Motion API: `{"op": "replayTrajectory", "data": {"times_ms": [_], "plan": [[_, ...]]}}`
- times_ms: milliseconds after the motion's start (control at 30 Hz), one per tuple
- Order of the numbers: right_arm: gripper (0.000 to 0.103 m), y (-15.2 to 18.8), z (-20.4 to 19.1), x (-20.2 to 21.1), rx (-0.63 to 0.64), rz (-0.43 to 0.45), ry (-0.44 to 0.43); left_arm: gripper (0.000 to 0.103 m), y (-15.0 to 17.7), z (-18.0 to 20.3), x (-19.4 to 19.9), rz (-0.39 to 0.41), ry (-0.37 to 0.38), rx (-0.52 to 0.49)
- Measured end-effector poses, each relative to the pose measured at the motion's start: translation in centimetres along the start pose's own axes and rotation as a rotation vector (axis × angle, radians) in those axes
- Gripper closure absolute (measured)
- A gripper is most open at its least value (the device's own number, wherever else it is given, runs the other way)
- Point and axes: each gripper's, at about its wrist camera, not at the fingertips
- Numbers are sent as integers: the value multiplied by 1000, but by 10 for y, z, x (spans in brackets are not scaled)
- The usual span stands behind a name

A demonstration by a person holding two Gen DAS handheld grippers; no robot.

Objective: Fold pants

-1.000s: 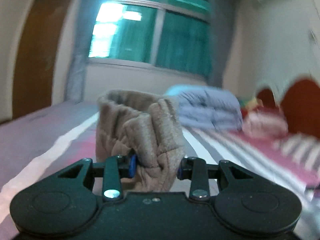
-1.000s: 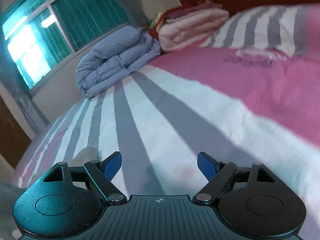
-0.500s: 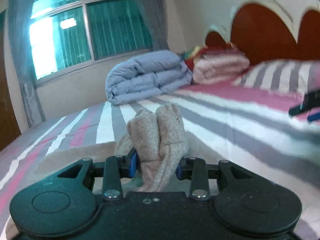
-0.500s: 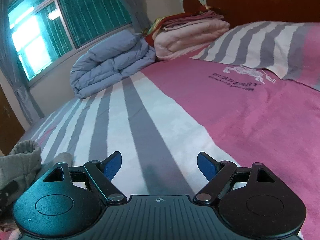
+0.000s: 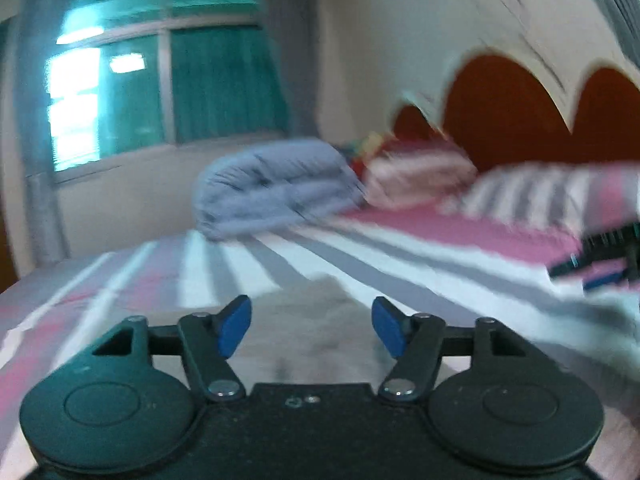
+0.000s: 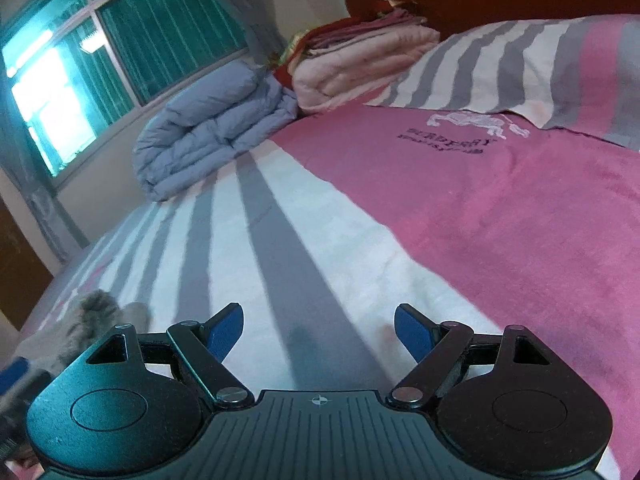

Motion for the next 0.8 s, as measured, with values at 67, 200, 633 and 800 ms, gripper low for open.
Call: {"op": "replayTrajectory", "data": {"times_ms": [67,200,633,800], "plan": [[21,1,-12,4,8,6,-48,38,-5,-31,18,3,-60,24],[21,3,-48,7,10,10,-183,35,0,-112,47,-58,-222,66],[21,28,-156,-50,-75,-152,-403,25,28,-244,79,-176,-418,448],[62,24,-189,-67,-27,-215,-386,23,28,-239,76,-191,-382,407]]}}
Point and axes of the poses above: each gripper's, at about its wrist camera, not at the fingertips, and x roughly against the way its jaws point, z to its right, y to its underside, and after that the axes turned 12 degrees about x, right-handed
